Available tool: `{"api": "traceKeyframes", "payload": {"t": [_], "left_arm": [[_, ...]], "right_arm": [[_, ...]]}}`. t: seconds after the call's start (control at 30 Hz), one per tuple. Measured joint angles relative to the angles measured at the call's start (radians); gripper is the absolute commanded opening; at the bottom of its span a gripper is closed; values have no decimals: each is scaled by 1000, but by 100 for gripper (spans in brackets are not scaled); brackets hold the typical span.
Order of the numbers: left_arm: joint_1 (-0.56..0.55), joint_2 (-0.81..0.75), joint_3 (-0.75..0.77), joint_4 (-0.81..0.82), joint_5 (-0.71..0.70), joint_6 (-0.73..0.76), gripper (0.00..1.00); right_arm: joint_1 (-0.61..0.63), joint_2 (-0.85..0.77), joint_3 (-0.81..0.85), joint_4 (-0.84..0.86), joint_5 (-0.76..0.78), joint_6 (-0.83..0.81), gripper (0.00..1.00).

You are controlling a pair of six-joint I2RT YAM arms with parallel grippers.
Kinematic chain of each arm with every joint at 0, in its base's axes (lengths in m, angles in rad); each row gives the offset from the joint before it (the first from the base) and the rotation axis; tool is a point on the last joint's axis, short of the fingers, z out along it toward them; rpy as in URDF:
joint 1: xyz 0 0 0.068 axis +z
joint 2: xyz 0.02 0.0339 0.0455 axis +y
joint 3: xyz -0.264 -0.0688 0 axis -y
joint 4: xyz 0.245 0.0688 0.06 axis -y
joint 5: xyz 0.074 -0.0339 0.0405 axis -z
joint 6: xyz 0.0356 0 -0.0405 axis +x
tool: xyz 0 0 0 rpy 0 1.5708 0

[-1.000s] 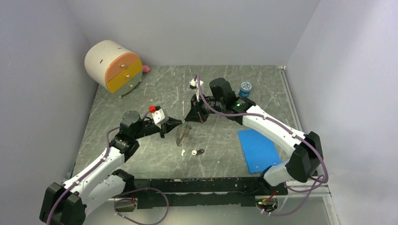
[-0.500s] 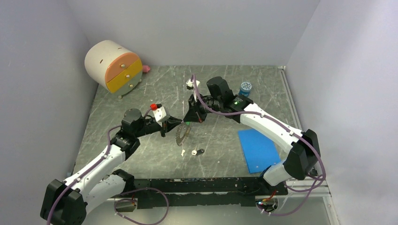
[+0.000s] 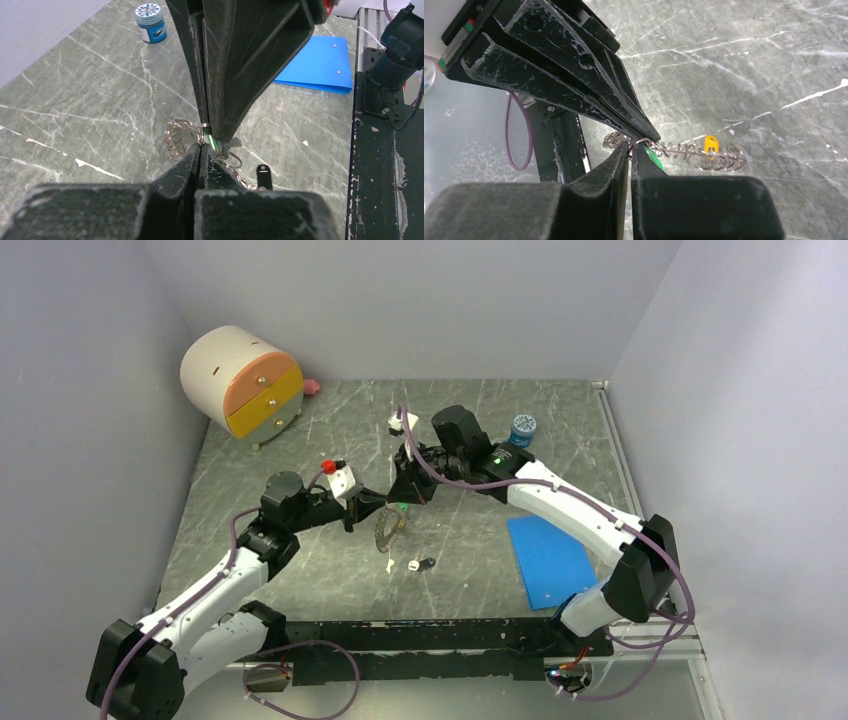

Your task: Put the keys on the keyring

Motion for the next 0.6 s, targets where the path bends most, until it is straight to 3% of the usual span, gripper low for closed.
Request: {"api": "traceKeyframes", "payload": {"t": [0.43,0.6], "left_arm": [[-9,32,-6,45,-18,-27,3],[-9,32,-17,61,-32,-31,3]], "right_arm": [[97,9,35,-8,51,-68,29],[100,-11,24,0,86,-79,41]]}}
